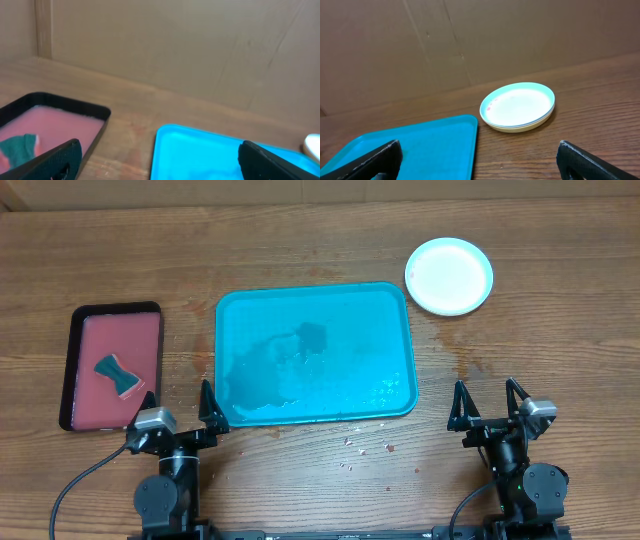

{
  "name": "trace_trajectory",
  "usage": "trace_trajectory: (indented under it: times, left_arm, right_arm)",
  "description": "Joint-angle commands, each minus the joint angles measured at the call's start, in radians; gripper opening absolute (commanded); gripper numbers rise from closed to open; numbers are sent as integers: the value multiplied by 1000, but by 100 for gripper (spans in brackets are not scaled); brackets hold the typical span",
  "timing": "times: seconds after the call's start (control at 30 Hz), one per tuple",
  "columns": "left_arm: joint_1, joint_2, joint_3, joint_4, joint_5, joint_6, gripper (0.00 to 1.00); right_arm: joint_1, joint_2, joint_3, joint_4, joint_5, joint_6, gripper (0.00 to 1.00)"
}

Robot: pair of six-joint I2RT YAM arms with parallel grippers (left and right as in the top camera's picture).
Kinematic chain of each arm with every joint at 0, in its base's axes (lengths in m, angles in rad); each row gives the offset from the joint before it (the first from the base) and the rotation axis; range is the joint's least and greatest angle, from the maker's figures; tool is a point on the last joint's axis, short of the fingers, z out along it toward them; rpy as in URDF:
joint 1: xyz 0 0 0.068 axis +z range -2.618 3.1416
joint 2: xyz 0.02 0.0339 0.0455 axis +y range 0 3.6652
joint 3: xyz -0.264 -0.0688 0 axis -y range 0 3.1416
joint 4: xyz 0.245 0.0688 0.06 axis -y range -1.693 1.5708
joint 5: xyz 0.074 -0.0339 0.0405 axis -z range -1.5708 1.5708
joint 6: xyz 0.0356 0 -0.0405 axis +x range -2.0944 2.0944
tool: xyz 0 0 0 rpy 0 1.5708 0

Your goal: Clean dirty plates on tray and stack at the side

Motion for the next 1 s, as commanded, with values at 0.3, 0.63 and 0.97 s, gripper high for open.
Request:
trace_trajectory:
  times: [0.3,0.63,0.97]
  left_arm:
    - [-4,-13,-8,-85,16,153,100]
    - [-55,-13,-8,-85,16,186,100]
    - [-63,-13,-8,-86,16,212,100]
  right_arm:
    - [6,-10,-10,8,5,0,100]
    - [6,-10,-10,8,5,0,100]
    - [6,-10,-10,8,6,0,100]
